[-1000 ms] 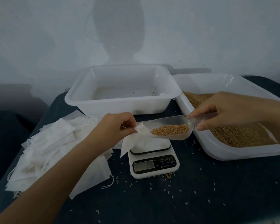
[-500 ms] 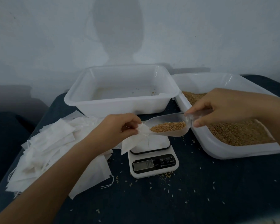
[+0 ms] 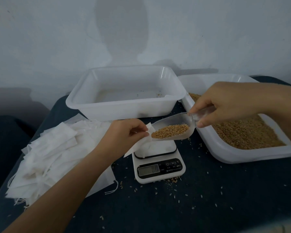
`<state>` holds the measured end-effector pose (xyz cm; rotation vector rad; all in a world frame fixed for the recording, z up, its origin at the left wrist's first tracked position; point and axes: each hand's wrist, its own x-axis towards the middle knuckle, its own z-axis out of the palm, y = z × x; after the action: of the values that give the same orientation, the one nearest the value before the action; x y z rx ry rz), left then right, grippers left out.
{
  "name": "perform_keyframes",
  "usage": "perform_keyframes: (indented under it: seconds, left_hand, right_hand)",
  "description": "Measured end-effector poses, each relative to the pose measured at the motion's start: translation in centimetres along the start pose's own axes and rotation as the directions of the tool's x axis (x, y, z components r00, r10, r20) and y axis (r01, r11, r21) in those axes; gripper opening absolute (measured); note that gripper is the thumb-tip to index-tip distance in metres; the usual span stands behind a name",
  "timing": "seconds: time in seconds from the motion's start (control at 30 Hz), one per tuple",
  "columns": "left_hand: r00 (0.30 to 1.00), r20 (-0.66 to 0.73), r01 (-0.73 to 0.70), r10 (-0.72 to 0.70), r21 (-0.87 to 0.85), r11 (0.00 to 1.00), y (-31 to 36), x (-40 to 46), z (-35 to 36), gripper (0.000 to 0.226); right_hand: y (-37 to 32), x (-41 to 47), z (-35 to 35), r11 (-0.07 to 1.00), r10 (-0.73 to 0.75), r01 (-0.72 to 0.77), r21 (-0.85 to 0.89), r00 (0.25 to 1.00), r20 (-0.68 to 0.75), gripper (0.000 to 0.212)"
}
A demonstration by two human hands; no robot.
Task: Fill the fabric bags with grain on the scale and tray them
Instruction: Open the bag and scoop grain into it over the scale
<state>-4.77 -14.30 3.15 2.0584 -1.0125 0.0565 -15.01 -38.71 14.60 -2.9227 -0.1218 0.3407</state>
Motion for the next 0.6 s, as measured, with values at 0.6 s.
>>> perform_keyframes:
  seconds: [0.6]
  left_hand:
    - [1.000, 0.010, -0.008, 0.009, -0.111, 0.994, 0.2, 0.0, 0.5, 0.018]
  right_hand:
    - [-1.6, 0.8, -2.5, 0.990, 0.011, 0.002, -0.140, 0.995, 0.094, 0.032]
